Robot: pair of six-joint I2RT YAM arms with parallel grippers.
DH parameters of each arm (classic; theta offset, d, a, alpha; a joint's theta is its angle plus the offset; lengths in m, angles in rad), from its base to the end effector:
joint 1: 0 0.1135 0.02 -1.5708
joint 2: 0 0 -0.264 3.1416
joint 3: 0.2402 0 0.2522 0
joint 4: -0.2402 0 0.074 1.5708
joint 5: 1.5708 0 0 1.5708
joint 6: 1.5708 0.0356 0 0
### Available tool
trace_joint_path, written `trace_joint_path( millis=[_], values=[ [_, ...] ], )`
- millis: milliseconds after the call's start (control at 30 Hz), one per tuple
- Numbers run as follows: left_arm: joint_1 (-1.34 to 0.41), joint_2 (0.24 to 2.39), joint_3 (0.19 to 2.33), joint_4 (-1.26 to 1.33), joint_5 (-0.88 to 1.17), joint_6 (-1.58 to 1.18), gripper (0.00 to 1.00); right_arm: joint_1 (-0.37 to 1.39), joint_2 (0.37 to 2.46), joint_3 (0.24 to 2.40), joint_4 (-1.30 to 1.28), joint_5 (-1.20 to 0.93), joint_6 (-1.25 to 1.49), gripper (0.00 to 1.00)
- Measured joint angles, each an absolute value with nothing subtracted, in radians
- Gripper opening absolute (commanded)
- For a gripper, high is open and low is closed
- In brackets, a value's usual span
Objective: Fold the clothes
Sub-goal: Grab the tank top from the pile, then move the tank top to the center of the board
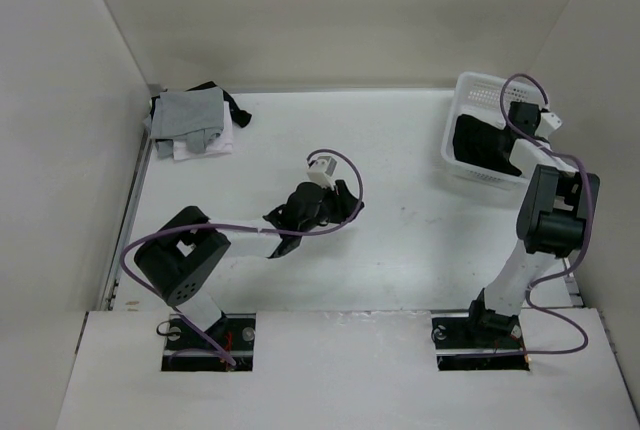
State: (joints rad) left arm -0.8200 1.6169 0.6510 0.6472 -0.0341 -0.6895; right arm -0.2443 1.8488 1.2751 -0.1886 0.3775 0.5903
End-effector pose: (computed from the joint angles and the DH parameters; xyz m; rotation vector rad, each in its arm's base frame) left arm 0.2225 -0.2367 0.1755 0.1067 2.0132 -0.9736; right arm 0.3929 -0.1115 0.2108 1.0914 2.0033 -0.2604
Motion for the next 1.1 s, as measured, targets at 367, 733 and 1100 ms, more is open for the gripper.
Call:
trace_joint_path(
  millis=[367, 733, 1100],
  values=[
    [-0.807, 1.617, 0.651, 0.648, -0.028, -0.702, 0.40, -0.249, 1.810, 1.254, -0.191, 0.375, 0.599, 0.08],
    [-0.800, 1.617, 0.651, 0.648, -0.021, -0.709, 0.40, -0.142, 1.254, 1.187, -0.064, 0.442, 0.598, 0.04],
    [-0.625, 1.517, 0.623, 0.611, -0.024, -0.802, 0.41, 0.329, 0.962, 1.240, 0.019, 0.306, 0.543, 0.08]
  ],
)
